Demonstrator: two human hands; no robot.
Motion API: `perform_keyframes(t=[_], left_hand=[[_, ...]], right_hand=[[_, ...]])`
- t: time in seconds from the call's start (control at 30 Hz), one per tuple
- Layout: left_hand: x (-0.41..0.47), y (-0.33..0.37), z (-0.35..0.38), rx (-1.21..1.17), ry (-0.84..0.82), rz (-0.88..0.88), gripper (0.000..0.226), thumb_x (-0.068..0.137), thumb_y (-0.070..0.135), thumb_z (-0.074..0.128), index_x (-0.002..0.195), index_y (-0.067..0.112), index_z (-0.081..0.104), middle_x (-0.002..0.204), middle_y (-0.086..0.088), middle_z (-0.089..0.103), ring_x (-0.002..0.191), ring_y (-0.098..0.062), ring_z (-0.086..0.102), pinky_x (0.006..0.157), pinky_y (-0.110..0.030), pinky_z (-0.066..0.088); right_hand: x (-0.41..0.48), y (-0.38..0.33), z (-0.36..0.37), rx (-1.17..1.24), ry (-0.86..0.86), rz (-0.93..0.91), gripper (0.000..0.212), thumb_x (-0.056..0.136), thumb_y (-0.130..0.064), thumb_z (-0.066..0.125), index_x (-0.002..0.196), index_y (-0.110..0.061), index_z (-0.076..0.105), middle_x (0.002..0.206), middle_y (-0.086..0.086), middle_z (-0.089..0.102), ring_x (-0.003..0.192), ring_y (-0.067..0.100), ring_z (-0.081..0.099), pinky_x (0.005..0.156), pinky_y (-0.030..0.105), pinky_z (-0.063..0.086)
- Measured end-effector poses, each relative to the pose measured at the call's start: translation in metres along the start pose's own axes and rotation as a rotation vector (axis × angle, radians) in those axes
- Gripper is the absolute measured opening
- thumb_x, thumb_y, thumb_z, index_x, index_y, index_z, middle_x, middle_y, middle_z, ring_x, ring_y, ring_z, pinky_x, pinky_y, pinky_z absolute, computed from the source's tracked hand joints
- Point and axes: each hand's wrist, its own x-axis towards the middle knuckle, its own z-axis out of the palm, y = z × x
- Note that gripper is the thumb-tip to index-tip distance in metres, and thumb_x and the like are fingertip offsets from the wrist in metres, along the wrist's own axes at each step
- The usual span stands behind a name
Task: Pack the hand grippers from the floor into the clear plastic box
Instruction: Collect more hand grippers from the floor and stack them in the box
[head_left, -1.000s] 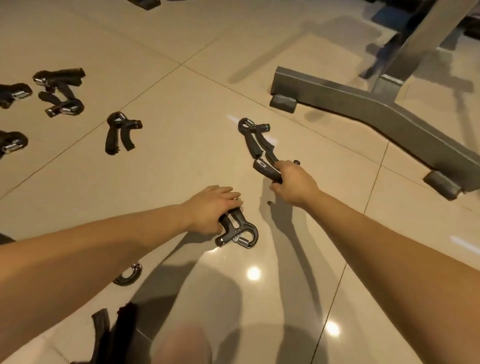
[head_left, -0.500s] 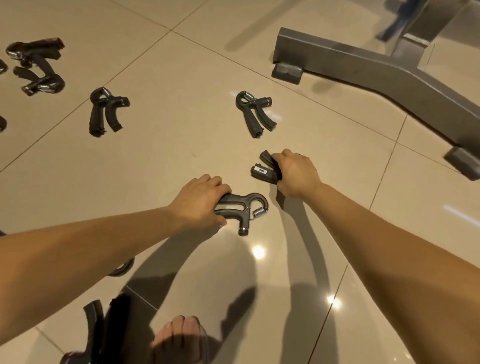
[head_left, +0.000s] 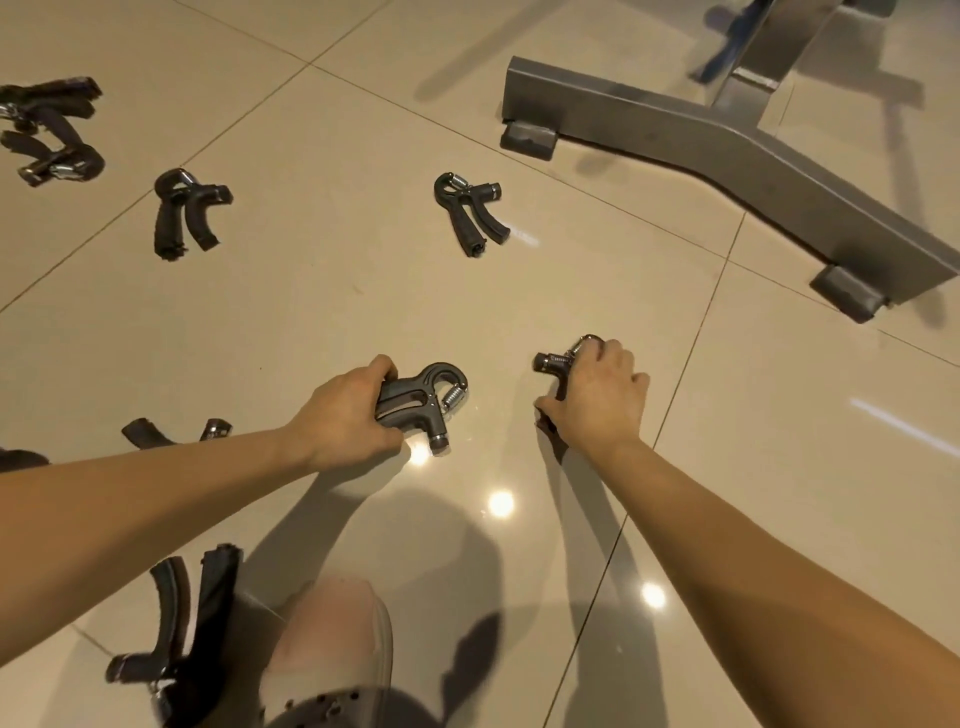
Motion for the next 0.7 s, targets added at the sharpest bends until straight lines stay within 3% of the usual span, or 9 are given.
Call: perform_keyframes(t=[0.07, 0.17, 0.33, 0.5, 0.7], left_hand=[[-0.009, 0.007, 0.005, -0.022, 0.011, 0.004, 0.053, 0.066, 0.030, 0.078, 0.107, 0.027, 0.043, 0.085, 0.007, 0.060, 0.073, -0.013, 0.057, 0.057, -0.029, 0.038], [-0.023, 0.017, 0.009, -0.037, 0.012, 0.014, 0.052, 0.067, 0.028, 0.078, 0.107, 0.026, 0.044, 0.085, 0.006, 0.061, 0.075, -0.016, 0.058, 0.058, -0.030, 0.039], [-0.044, 0.032, 0.011, -0.067, 0.023, 0.021, 0.051, 0.067, 0.030, 0.078, 0.105, 0.029, 0.044, 0.082, 0.007, 0.065, 0.073, -0.015, 0.061, 0.059, -0.031, 0.041], [-0.071, 0.070, 0.007, -0.119, 0.051, 0.077, 0.049, 0.069, 0.034, 0.080, 0.103, 0.030, 0.045, 0.079, 0.007, 0.067, 0.066, -0.017, 0.065, 0.062, -0.034, 0.051], [-0.123, 0.140, 0.003, -0.226, 0.128, 0.146, 0.051, 0.074, 0.046, 0.086, 0.102, 0.029, 0.046, 0.077, 0.003, 0.068, 0.055, -0.015, 0.066, 0.064, -0.038, 0.053]], right_hand=[[-0.004, 0.004, 0.002, 0.143, -0.100, 0.223, 0.085, 0.072, -0.059, 0.078, 0.129, -0.008, 0.040, 0.125, 0.011, 0.047, 0.118, 0.031, 0.047, 0.090, 0.046, 0.043], [-0.010, 0.013, 0.008, 0.302, -0.222, 0.354, 0.074, 0.076, -0.045, 0.078, 0.129, -0.006, 0.043, 0.129, 0.013, 0.047, 0.122, 0.032, 0.048, 0.092, 0.044, 0.045], [-0.040, 0.036, -0.001, 0.225, -0.289, 0.190, 0.046, 0.078, -0.028, 0.074, 0.116, -0.010, 0.055, 0.119, 0.010, 0.052, 0.110, 0.031, 0.054, 0.077, 0.036, 0.049], [-0.076, 0.074, -0.055, 0.181, -0.231, 0.021, 0.042, 0.075, -0.033, 0.075, 0.108, -0.013, 0.059, 0.109, 0.006, 0.053, 0.095, 0.028, 0.057, 0.074, 0.039, 0.054], [-0.127, 0.135, -0.136, 0.133, -0.125, -0.112, 0.039, 0.071, -0.036, 0.079, 0.098, -0.019, 0.058, 0.099, 0.002, 0.053, 0.083, 0.022, 0.055, 0.066, 0.036, 0.049]])
